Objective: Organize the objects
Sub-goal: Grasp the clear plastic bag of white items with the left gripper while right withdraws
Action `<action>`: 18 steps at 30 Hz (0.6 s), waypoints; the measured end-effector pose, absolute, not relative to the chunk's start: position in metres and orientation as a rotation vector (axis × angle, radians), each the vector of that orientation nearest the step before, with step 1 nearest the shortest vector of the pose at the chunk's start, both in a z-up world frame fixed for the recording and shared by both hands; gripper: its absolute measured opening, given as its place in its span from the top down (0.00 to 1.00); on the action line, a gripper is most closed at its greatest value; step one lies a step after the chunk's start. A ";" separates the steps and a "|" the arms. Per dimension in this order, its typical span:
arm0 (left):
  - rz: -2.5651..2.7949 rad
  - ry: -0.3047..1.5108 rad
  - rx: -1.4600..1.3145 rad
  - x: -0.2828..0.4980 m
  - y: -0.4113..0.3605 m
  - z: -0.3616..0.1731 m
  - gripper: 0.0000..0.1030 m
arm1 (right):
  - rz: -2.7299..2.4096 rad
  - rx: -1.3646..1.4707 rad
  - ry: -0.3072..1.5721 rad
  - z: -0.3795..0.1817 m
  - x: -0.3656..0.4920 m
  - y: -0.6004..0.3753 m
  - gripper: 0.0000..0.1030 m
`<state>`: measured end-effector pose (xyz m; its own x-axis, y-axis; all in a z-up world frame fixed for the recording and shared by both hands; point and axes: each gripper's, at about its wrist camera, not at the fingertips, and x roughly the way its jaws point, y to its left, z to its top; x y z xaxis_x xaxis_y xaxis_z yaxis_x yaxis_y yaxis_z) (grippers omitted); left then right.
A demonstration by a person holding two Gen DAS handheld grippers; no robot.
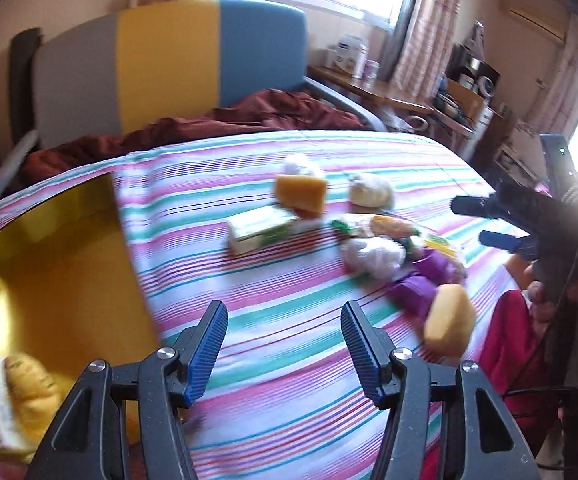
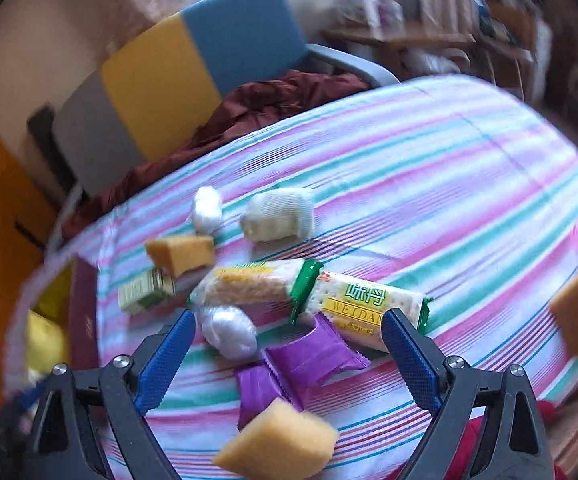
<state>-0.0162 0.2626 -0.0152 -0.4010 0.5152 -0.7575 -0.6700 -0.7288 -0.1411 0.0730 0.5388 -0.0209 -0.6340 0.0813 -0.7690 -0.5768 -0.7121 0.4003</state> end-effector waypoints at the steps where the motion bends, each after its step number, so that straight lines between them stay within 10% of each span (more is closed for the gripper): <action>1: 2.130 0.260 -1.065 -0.015 0.270 -0.017 0.42 | 2.343 -1.034 0.951 -0.022 0.076 0.546 0.08; 18: 1.940 0.195 -1.260 -0.057 0.401 -0.069 0.22 | 2.400 -0.872 1.061 -0.019 0.082 0.551 0.04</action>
